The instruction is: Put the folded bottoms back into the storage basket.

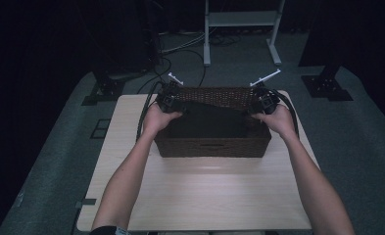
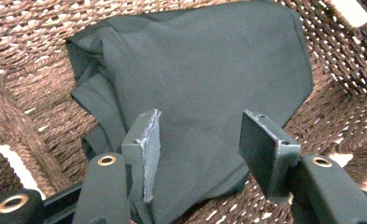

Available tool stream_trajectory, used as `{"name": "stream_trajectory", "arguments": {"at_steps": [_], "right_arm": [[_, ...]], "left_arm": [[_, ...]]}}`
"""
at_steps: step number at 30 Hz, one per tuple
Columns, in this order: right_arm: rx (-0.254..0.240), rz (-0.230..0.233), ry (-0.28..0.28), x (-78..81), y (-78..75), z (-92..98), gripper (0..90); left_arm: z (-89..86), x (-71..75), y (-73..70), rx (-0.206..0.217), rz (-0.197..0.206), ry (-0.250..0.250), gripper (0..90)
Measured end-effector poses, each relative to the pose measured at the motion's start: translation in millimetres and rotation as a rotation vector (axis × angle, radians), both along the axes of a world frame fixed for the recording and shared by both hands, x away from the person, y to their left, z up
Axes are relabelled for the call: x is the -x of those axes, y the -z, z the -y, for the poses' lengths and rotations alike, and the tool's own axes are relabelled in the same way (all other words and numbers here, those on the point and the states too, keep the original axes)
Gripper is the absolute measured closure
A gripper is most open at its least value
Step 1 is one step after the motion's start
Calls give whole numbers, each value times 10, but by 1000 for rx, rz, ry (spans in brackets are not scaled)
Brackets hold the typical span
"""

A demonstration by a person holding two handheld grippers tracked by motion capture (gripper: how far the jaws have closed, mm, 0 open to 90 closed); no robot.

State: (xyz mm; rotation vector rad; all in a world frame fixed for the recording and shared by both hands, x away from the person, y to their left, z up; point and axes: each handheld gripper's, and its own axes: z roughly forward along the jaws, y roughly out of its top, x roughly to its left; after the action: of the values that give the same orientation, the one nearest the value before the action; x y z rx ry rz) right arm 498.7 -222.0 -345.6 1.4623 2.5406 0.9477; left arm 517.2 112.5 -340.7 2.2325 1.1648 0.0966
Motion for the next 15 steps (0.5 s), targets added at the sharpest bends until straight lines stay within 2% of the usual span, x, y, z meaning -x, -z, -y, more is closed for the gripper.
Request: {"name": "stream_trajectory", "arguments": {"at_steps": [4,15], "right_arm": [[0,4,4,42,4,3,501],[-7,23,-2,160,-26,43,467]], "left_arm": [[-14,47,17,1,5,0,451],[-58,172,6,20,33,-2,394]]}}
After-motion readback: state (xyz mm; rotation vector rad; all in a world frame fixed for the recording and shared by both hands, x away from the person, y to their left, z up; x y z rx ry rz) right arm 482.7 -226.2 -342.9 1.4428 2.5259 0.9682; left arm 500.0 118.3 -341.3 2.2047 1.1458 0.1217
